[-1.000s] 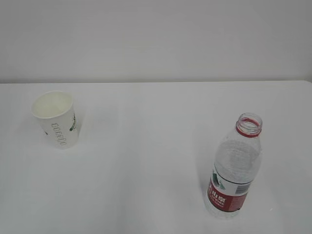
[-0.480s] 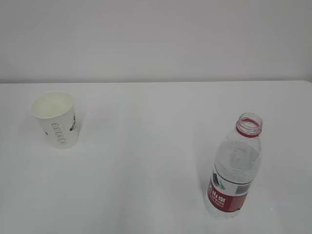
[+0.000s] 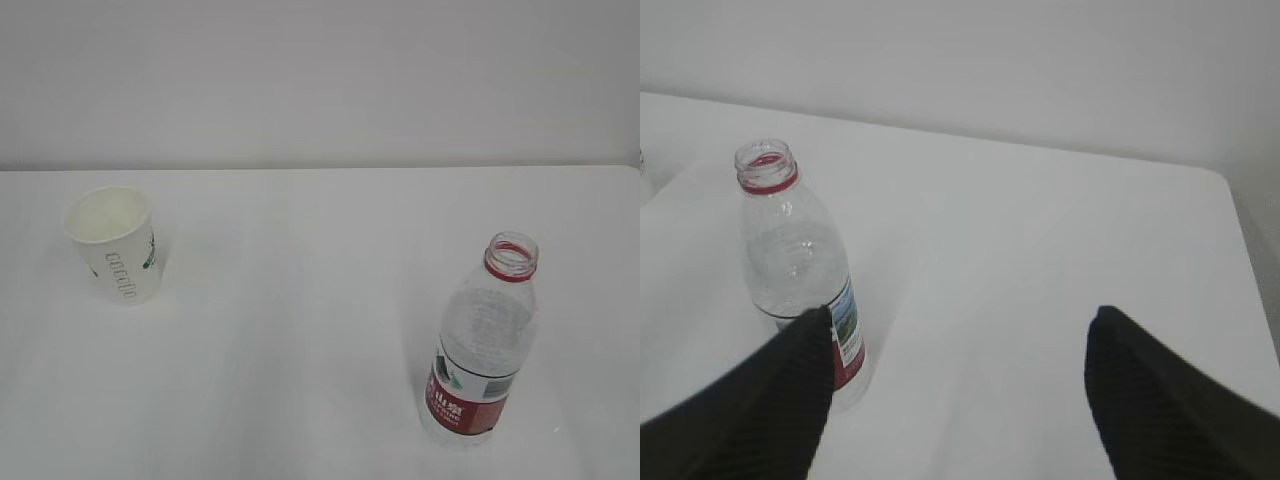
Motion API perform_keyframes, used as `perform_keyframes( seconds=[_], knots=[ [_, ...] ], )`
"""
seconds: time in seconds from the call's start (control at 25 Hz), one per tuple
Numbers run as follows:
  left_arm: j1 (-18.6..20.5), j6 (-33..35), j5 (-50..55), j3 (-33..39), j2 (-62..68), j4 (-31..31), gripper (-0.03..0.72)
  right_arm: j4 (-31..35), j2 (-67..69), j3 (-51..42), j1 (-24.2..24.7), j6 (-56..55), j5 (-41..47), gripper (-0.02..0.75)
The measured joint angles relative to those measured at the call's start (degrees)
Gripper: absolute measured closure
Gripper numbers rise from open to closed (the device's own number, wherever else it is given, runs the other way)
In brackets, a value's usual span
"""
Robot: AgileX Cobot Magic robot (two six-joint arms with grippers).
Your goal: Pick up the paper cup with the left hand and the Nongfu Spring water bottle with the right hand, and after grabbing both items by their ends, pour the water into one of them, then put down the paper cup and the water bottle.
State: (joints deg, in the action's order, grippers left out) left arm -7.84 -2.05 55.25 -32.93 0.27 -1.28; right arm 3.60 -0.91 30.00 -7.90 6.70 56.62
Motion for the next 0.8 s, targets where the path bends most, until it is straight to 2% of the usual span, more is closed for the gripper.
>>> perform_keyframes(
  seconds=[0.44,0.8],
  knots=[
    [0.0,0.0,-8.3,0.0,1.0,1.3,0.109,-1.1,0.3,0.0,0.0,-0.1,-7.8,0.150],
    [0.0,0.0,-19.1,0.0,11.3,5.0,0.109,-1.2,6.5,0.0,0.0,-0.1,-15.4,0.150]
  ],
)
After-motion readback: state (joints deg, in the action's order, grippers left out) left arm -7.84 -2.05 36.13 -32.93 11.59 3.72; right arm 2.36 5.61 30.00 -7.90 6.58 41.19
